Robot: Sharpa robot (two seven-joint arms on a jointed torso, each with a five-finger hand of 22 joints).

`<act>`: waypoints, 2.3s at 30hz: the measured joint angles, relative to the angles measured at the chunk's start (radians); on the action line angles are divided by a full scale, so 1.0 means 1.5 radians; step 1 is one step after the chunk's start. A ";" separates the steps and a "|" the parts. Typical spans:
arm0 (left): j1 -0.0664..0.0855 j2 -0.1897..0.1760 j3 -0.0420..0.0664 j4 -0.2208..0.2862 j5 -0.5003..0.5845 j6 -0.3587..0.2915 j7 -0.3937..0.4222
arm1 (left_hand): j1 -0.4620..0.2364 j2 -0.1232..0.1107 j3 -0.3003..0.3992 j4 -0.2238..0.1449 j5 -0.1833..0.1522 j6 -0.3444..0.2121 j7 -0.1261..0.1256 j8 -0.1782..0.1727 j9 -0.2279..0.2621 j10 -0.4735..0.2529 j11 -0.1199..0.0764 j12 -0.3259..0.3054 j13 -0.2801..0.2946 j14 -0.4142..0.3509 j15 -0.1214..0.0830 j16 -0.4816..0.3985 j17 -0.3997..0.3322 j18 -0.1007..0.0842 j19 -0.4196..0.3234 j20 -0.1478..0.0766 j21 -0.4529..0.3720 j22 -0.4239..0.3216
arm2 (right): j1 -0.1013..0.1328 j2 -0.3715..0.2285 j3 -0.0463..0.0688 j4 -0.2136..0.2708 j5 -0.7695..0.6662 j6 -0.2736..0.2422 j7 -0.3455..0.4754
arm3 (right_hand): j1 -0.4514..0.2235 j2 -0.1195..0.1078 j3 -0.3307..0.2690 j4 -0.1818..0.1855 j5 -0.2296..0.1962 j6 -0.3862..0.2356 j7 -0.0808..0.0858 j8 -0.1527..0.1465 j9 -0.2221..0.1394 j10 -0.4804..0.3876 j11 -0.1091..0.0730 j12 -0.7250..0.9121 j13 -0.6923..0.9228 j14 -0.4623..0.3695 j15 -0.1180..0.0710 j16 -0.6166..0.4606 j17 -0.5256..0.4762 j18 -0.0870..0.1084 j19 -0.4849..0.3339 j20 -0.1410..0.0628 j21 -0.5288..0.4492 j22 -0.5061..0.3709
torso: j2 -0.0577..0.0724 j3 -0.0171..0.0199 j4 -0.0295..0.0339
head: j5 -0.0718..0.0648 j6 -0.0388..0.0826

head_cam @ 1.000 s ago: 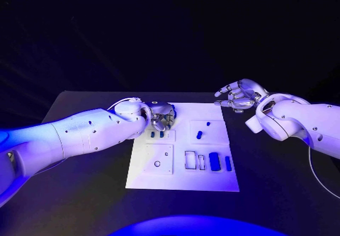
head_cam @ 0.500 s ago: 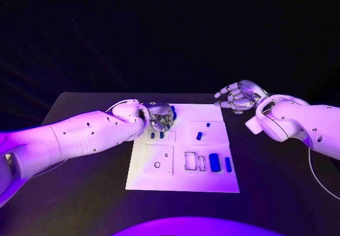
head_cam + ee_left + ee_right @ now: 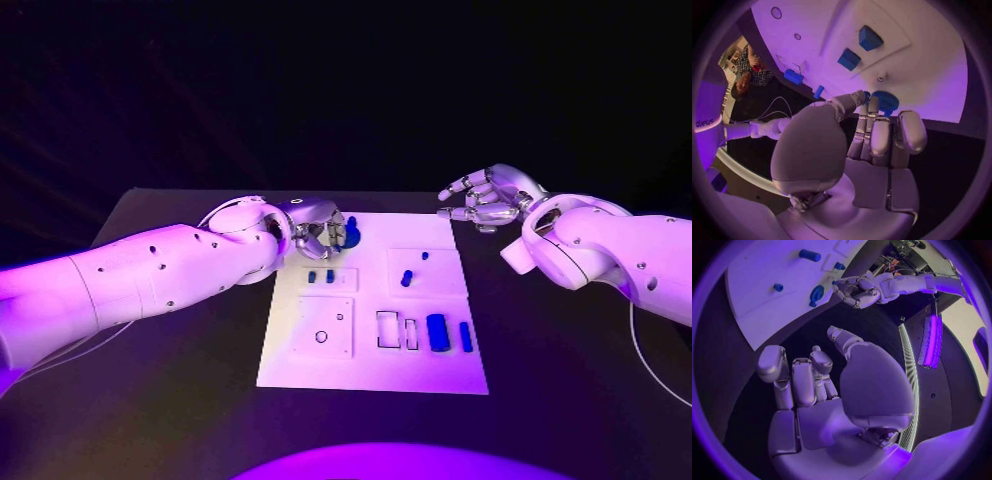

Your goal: Assemble the parts on the task board

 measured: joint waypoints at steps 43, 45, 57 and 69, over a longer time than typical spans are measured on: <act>-0.004 -0.012 -0.001 -0.016 0.029 0.045 -0.006 | -0.009 -0.004 -0.006 -0.001 0.000 0.004 0.000 -0.009 0.001 0.007 -0.002 -0.015 0.000 0.000 0.000 0.000 -0.009 0.000 0.000 0.000 0.000 -0.001 | 0.000 -0.001 0.000 0.000 -0.001 0.000 0.000 | 0.000 0.000 0.000 0.000 0.000 0.000 0.000 0.003 0.000 0.000 0.000 0.000 -0.001 0.000 0.000 0.000 0.000 0.000 0.000 0.000 0.000 0.000 | 0.001 -0.0003 -0.0020 | 0.007 -0.008; -0.004 -0.012 -0.001 -0.016 0.029 0.045 -0.007 | -0.009 -0.004 -0.006 -0.001 0.000 0.006 -0.002 -0.009 0.001 0.007 -0.002 -0.017 0.000 0.000 0.000 0.000 -0.009 0.000 0.000 0.000 0.000 -0.001 | 0.000 -0.001 0.000 0.000 -0.001 0.000 0.000 | 0.000 0.000 0.000 0.000 0.000 0.000 0.000 0.003 0.000 0.000 0.000 0.000 -0.001 0.000 0.000 0.000 0.000 0.000 0.000 0.000 0.000 0.000 | 0.001 -0.0003 -0.0020 | 0.007 -0.008; -0.005 -0.011 -0.003 -0.017 0.029 0.053 -0.008 | -0.009 -0.004 -0.006 -0.001 0.000 0.009 -0.001 -0.011 0.001 0.012 -0.002 -0.019 0.000 0.000 0.000 0.000 -0.012 0.000 0.000 0.000 0.000 -0.001 | 0.000 -0.002 0.000 0.000 -0.001 0.000 0.000 | 0.000 0.000 0.000 0.000 0.000 0.000 0.000 0.003 0.000 0.000 0.000 0.000 -0.001 0.000 0.000 0.000 0.000 0.000 0.000 0.000 0.000 0.000 | 0.001 0.0000 -0.0020 | 0.007 -0.008; -0.005 -0.012 -0.003 -0.017 0.031 0.052 -0.008 | -0.009 -0.004 -0.010 -0.005 -0.001 0.017 -0.003 -0.013 0.005 0.024 -0.005 -0.020 0.002 0.000 0.000 0.000 -0.012 0.000 0.000 0.000 0.000 0.001 | 0.000 -0.002 0.000 0.000 -0.001 0.000 0.000 | 0.000 0.000 0.000 0.000 0.000 0.000 0.000 0.003 0.000 0.000 0.000 0.000 -0.001 0.000 0.000 0.000 0.000 0.000 0.000 0.000 0.000 0.000 | 0.001 -0.0001 -0.0019 | 0.007 -0.009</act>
